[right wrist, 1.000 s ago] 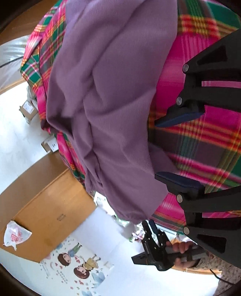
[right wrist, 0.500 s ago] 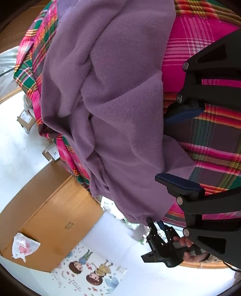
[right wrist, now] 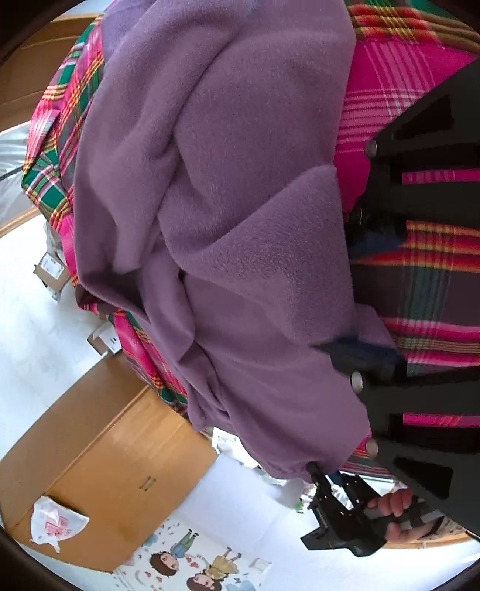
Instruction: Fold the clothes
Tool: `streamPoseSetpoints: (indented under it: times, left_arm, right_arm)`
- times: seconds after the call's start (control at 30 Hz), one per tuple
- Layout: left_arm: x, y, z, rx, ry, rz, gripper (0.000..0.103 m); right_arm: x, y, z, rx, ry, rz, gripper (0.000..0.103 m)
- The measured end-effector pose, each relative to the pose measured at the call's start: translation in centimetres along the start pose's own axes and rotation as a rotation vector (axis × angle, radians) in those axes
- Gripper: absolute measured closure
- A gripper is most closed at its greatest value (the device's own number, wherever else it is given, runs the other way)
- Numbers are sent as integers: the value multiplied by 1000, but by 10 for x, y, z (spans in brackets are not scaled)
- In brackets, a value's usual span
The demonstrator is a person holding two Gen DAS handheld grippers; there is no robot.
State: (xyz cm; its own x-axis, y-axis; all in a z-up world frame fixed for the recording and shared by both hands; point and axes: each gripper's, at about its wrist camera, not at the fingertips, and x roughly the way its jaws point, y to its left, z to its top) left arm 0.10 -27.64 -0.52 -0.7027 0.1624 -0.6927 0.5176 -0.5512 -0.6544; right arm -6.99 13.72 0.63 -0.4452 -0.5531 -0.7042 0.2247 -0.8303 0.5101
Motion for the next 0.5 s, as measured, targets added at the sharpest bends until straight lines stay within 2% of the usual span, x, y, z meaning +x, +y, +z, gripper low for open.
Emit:
streamPoseSetpoints:
  times: [0.07,0.13,0.5]
  left_arm:
    - [-1,-1,0,6,-4,6,88]
    - [-4,-2,-1,18,-10,3,92]
    - [-28,-1,-16,34,-22,-15,95]
  right_arm:
    - [0,-3,0,9,2,5,88]
    - [-4,-5,0,2,-15,-6,94]
    - [-42,-13,-13,1,-102,-5,96]
